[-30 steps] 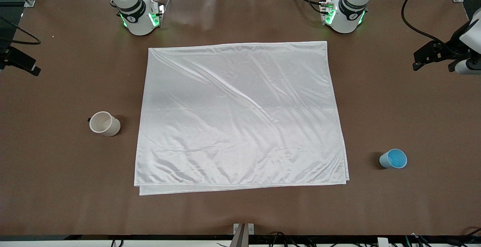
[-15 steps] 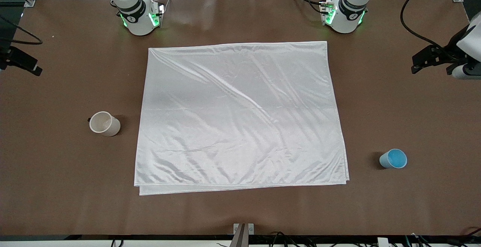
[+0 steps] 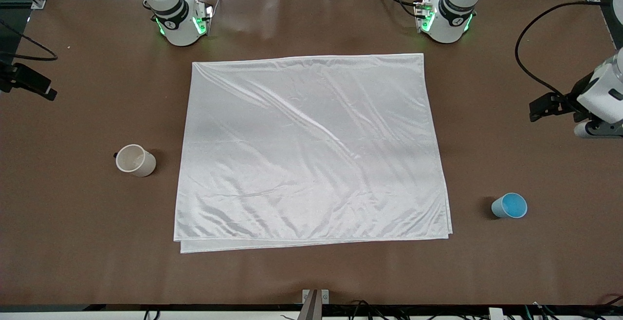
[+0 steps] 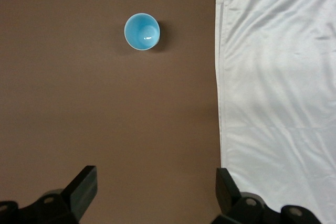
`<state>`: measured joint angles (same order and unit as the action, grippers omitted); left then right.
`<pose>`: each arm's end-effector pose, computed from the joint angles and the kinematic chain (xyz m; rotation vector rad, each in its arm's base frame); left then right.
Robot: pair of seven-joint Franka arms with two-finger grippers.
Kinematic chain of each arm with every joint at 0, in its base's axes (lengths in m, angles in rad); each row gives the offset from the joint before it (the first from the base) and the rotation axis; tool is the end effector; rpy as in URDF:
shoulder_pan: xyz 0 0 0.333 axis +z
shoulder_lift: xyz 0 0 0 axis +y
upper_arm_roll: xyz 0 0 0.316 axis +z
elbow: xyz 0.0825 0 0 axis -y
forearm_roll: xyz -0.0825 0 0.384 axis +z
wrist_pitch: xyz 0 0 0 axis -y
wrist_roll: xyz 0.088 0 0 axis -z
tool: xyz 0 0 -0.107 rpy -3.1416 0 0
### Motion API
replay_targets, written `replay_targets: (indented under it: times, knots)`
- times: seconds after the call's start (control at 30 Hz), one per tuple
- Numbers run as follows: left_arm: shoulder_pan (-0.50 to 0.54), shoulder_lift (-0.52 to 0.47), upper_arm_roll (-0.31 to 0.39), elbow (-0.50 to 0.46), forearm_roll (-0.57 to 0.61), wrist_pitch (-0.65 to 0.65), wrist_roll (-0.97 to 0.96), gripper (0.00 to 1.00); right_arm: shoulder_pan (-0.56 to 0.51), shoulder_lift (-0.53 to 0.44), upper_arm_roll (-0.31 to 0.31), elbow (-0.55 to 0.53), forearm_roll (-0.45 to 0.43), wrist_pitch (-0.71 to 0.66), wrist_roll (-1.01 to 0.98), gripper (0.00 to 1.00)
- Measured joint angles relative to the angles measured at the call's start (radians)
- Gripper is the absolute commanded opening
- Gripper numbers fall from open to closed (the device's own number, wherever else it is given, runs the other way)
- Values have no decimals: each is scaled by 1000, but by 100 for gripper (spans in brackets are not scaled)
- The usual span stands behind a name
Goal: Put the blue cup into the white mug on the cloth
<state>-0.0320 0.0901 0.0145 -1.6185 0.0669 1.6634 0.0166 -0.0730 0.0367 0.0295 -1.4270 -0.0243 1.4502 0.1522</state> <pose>0.5854 -0.0040 0.5586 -3.0724 0.0643 0.0694 0.5529 -0.0273 0.6607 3.1024 -0.3089 -0.0190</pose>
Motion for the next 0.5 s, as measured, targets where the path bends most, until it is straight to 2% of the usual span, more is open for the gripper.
replay_targets:
  times: [0.5]
  knots:
    - [90,208,4,2,0,205,77,100,3,1,1,-88,1,86,-3,100]
